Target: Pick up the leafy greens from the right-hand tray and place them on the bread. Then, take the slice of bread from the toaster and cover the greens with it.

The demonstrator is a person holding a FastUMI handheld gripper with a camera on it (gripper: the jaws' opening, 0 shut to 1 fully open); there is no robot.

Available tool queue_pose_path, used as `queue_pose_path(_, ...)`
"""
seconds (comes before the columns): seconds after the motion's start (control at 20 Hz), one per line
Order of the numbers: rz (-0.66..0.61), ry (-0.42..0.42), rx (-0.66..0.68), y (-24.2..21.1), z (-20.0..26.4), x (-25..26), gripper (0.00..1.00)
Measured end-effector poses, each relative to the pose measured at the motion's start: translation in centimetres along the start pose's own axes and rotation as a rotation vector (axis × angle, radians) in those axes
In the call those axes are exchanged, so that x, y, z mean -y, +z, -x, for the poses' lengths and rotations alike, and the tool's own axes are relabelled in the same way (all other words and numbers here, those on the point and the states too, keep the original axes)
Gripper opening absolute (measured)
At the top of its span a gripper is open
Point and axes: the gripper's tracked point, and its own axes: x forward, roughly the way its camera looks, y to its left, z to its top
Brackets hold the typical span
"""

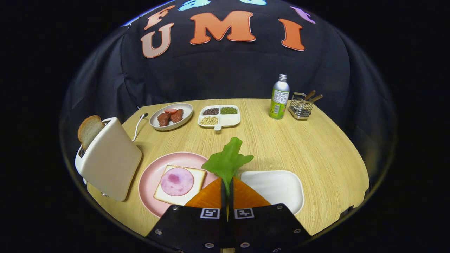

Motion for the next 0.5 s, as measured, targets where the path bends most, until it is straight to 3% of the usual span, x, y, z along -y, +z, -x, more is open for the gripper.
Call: queue_pose_path(0.5, 0.029, 0.073, -0.020, -0.1, -0.6, -5.2, 0.01)
